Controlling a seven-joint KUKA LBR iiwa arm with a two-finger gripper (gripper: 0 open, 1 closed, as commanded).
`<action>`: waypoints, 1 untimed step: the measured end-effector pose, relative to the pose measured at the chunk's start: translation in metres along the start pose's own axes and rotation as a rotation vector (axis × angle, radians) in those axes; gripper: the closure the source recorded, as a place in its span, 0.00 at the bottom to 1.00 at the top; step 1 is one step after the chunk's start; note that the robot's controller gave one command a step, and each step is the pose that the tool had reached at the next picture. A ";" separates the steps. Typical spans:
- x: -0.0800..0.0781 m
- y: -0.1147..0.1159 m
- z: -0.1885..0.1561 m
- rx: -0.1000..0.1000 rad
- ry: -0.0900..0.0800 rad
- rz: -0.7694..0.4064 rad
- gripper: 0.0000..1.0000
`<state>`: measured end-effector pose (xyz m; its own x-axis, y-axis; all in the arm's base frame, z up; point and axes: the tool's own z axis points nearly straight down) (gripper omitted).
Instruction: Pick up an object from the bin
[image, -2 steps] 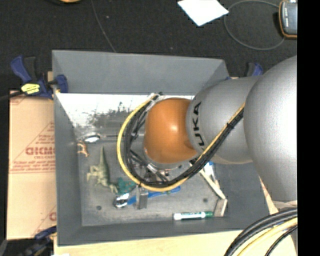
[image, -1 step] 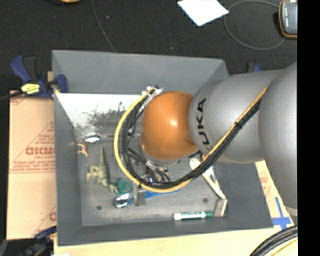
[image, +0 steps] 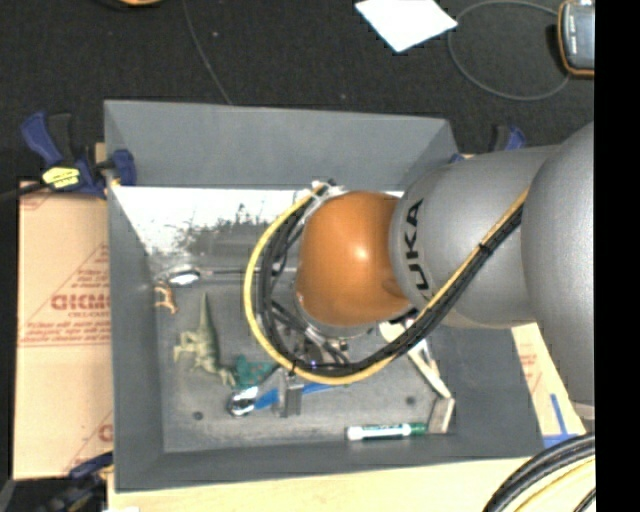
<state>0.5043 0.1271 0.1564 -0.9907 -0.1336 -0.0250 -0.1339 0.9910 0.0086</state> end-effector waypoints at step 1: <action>-0.002 0.009 0.008 0.007 0.001 0.019 0.00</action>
Offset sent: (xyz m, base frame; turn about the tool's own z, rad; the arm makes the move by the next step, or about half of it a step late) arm -0.0239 -0.0049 -0.0374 -0.2465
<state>0.5050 0.1362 0.1489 -0.9931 -0.1148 -0.0236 -0.1149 0.9934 0.0022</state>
